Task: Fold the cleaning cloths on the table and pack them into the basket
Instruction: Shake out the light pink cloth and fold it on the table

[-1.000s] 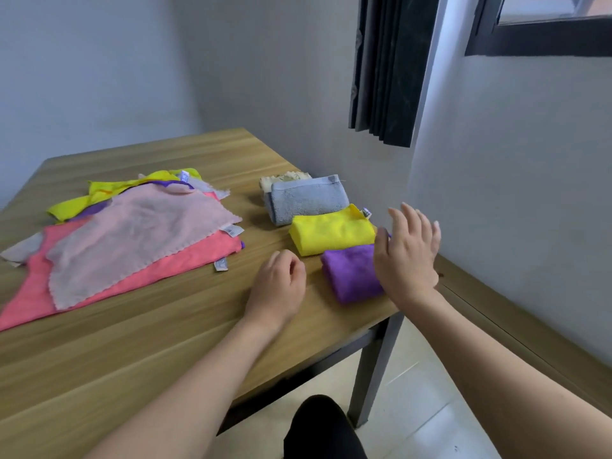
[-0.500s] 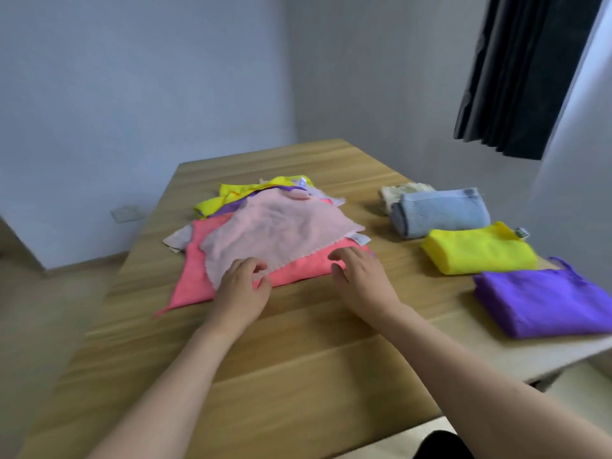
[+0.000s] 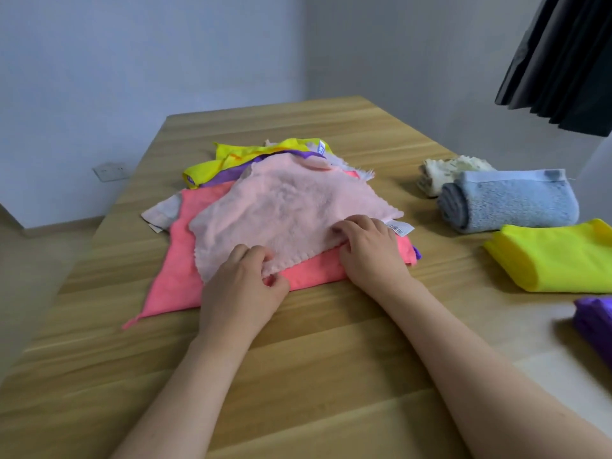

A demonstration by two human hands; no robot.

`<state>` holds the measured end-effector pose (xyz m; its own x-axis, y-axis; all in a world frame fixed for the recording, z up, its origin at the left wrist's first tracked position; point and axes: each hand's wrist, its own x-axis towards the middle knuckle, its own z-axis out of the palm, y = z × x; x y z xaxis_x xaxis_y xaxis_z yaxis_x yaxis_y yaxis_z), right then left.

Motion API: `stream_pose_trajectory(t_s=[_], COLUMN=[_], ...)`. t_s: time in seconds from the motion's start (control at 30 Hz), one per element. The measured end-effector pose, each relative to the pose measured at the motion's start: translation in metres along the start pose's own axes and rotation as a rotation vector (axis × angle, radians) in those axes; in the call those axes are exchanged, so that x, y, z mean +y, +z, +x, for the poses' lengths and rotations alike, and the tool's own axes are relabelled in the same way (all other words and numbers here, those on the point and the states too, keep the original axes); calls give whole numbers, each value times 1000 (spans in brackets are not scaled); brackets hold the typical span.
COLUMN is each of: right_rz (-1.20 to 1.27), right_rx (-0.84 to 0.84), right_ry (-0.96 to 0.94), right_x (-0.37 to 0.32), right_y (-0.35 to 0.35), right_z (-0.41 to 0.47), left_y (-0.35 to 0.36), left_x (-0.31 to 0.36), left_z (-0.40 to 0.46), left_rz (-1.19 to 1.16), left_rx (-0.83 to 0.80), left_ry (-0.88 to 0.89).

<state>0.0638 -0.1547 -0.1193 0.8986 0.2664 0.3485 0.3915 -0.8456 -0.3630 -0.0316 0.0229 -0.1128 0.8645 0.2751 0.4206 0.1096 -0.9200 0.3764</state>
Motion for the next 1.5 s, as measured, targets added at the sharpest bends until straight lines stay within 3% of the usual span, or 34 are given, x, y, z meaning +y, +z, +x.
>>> stream_pose_trajectory(t_s=[0.27, 0.43, 0.57, 0.73, 0.87, 1.0, 1.07, 1.17, 1.27, 1.5], right_rz=[73, 221, 294, 381, 273, 279, 372, 571, 647, 648], right_rx=[102, 429, 495, 513, 451, 247, 134, 117, 145, 26], right_ry=[-10, -64, -134, -110, -167, -50, 72, 180, 173, 179], right_x=[10, 5, -1, 9, 30, 48, 52, 54, 43, 19], right_y=[10, -14, -45, -101, -148, -194, -219, -263, -319, -409], right_z=[9, 5, -8, -32, -45, -60, -68, -83, -100, -131], left_y=[7, -6, -42, -110, -157, -190, -208, -236, -267, -328], left_x=[-9, 4, 45, 112, 154, 185, 194, 202, 215, 245], left_z=[5, 4, 5, 20, 26, 19, 12, 0, -13, -35], left_rz=[-8, -9, -306, -987, -1165, -1281, -1332, -1417, -1368, -1224], left_rx=[133, 332, 374, 144, 70, 26, 8, -40, -81, -167], left_ry=[67, 82, 293, -14, -54, -63, -53, -18, 18, 252])
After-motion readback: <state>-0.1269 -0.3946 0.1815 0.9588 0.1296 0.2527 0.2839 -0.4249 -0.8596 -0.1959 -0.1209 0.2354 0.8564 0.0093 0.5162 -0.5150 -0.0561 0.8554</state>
